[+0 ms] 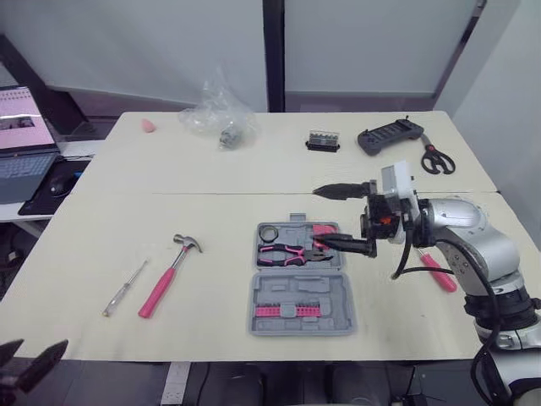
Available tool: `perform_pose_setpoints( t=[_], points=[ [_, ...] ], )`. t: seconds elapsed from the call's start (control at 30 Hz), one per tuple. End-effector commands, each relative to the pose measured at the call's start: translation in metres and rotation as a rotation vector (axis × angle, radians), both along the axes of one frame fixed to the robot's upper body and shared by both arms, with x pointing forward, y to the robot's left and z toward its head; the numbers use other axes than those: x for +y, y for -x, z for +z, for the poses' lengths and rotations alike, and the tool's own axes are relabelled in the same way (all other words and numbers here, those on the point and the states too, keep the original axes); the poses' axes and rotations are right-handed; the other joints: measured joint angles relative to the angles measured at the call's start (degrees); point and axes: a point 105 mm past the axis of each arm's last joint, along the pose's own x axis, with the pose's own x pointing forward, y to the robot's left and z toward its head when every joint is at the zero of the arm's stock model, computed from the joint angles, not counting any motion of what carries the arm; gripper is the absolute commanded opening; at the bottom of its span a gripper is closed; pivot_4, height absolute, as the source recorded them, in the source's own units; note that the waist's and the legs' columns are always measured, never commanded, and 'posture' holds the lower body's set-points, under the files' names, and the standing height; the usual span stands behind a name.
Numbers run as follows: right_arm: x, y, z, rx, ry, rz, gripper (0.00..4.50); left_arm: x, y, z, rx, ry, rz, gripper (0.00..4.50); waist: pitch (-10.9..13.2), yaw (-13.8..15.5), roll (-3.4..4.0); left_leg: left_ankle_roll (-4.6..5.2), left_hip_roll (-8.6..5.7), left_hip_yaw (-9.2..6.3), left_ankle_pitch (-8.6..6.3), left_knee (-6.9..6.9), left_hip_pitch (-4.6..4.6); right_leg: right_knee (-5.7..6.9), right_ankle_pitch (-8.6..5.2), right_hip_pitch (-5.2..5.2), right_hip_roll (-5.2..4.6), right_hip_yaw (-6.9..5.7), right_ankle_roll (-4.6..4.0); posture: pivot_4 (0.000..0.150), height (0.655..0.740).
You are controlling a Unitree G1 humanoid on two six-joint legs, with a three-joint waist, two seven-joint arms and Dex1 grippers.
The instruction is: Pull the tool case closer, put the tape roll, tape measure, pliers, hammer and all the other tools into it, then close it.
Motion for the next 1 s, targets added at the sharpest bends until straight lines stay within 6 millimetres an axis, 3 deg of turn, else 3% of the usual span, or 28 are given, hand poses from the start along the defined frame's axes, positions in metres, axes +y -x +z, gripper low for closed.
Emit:
perform_pose_setpoints(
  t=[0.03,0.17,0.33,0.43,0.67,1.0],
  points=[
    [0.011,0.014,0.012,-0.049,0.006,0.097,4.48,-0.008,0.008,0.007,0.003,-0.027,-0.025,4.5,0.0,0.2,-0.03,0.0,-0.01,0.0,0.0,0.0,0.0,-0.02,0.0,0.02,0.0,0.0,0.0,0.15,0.74],
    [0.012,0.012,0.008,-0.052,0.032,0.095,4.48,-0.006,-0.002,0.013,-0.026,-0.038,-0.025,4.5,0.0,0.3,-0.04,0.0,-0.01,-0.03,0.0,-0.01,0.0,-0.02,0.0,0.05,0.01,-0.05,-0.01,0.15,0.74],
    [0.012,0.0,0.01,-0.072,0.027,-0.002,4.48,-0.001,-0.049,0.021,-0.062,-0.091,-0.094,4.5,0.0,0.2,-0.03,0.0,-0.01,-0.04,0.0,-0.01,0.01,0.01,0.01,0.03,0.04,-0.07,-0.03,0.15,0.74],
    [0.012,-0.002,0.011,-0.074,0.025,-0.028,4.48,0.0,-0.065,0.019,-0.061,-0.094,-0.113,4.5,0.0,-0.2,-0.05,-0.01,-0.02,-0.03,0.0,-0.02,0.01,0.03,0.02,0.0,0.05,-0.03,-0.04,0.15,0.74],
    [0.008,0.001,0.014,-0.072,0.025,-0.078,4.48,0.006,-0.108,-0.014,0.006,-0.118,-0.141,4.5,0.0,-0.9,-0.03,-0.09,-0.03,-0.05,-0.04,-0.07,0.03,0.05,0.03,-0.11,0.07,-0.01,-0.05,0.15,0.74],
    [0.002,0.001,0.016,-0.082,0.042,-0.125,4.48,-0.005,-0.134,-0.044,0.026,-0.103,-0.2,4.5,0.0,-0.4,-0.04,-0.09,-0.04,-0.08,-0.05,-0.03,0.03,0.07,0.03,-0.1,0.06,-0.04,-0.05,0.15,0.74]
  ],
)
